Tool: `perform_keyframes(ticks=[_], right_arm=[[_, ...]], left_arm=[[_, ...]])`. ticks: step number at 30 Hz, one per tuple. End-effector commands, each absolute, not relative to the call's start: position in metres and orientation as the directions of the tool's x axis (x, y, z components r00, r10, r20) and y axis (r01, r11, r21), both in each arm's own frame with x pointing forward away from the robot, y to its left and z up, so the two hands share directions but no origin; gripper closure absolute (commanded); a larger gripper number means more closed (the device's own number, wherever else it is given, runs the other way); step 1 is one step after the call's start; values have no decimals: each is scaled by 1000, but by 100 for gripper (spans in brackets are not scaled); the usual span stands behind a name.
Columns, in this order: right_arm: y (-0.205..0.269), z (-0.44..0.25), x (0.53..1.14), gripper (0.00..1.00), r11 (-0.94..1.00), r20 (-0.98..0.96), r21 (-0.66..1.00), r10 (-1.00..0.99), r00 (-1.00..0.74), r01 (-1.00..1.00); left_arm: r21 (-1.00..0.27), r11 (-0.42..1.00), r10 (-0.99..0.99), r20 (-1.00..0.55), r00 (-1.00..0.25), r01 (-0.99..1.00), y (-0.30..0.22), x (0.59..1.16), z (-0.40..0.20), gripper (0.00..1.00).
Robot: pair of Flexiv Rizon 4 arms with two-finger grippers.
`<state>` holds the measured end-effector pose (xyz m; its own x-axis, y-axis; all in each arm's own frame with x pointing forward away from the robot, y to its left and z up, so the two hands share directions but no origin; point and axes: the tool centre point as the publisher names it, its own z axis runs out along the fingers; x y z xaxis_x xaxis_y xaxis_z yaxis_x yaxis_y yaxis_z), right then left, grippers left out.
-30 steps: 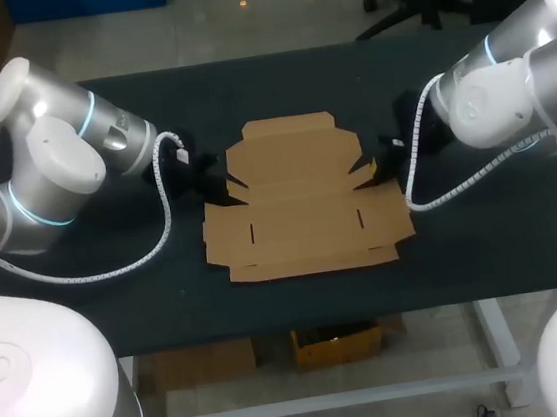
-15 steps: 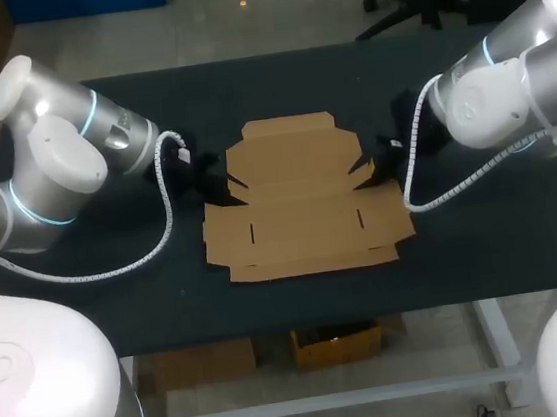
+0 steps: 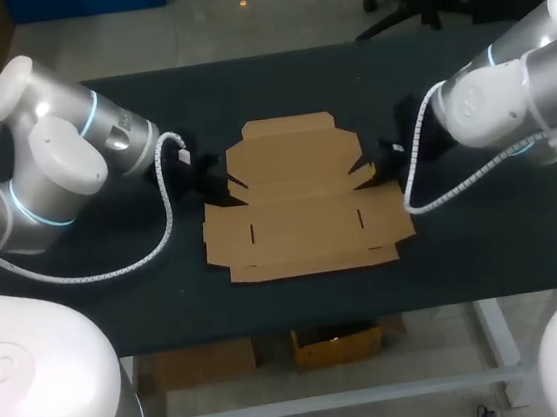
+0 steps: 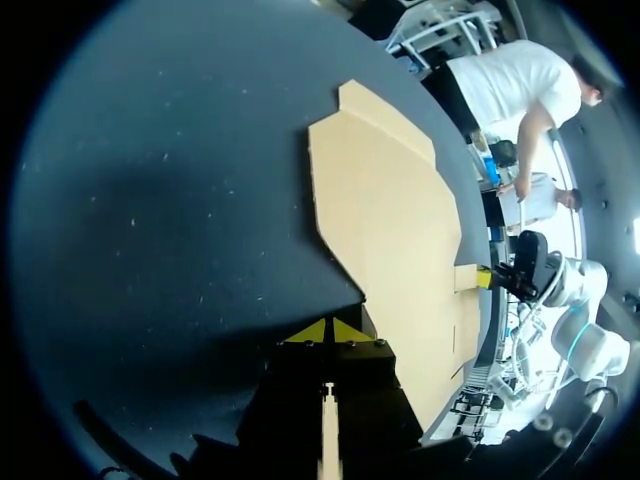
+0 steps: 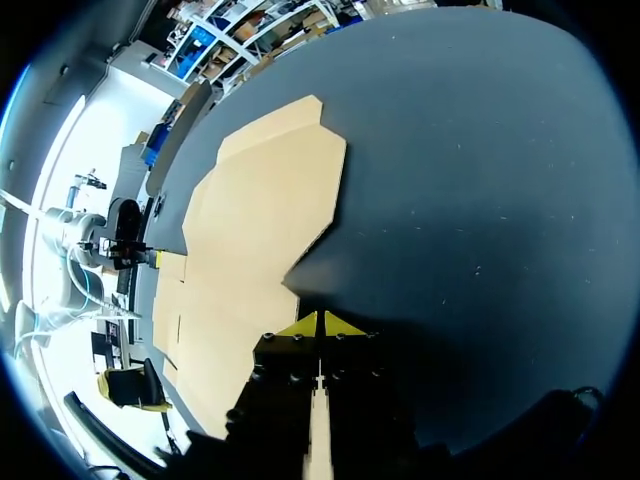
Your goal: Assemble the packaging by folding the flat box into shape, placing the metal phone stand inside, and closing the box properly
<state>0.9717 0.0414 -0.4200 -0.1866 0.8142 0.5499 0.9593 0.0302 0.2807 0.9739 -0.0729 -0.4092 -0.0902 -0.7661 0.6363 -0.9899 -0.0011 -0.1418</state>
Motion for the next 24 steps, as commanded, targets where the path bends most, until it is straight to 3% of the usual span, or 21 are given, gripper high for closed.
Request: perform_keyframes(ticks=[1, 24], right_arm=[[41, -424, 976, 100, 36, 565, 276, 803, -192, 961], [54, -419, 972, 100, 57, 541, 291, 813, -214, 955]], left_arm=[[-141, -3, -772, 630, -88, -990, -74, 972, -408, 100], [-141, -8, -794, 603, -80, -990, -82, 971, -402, 100]])
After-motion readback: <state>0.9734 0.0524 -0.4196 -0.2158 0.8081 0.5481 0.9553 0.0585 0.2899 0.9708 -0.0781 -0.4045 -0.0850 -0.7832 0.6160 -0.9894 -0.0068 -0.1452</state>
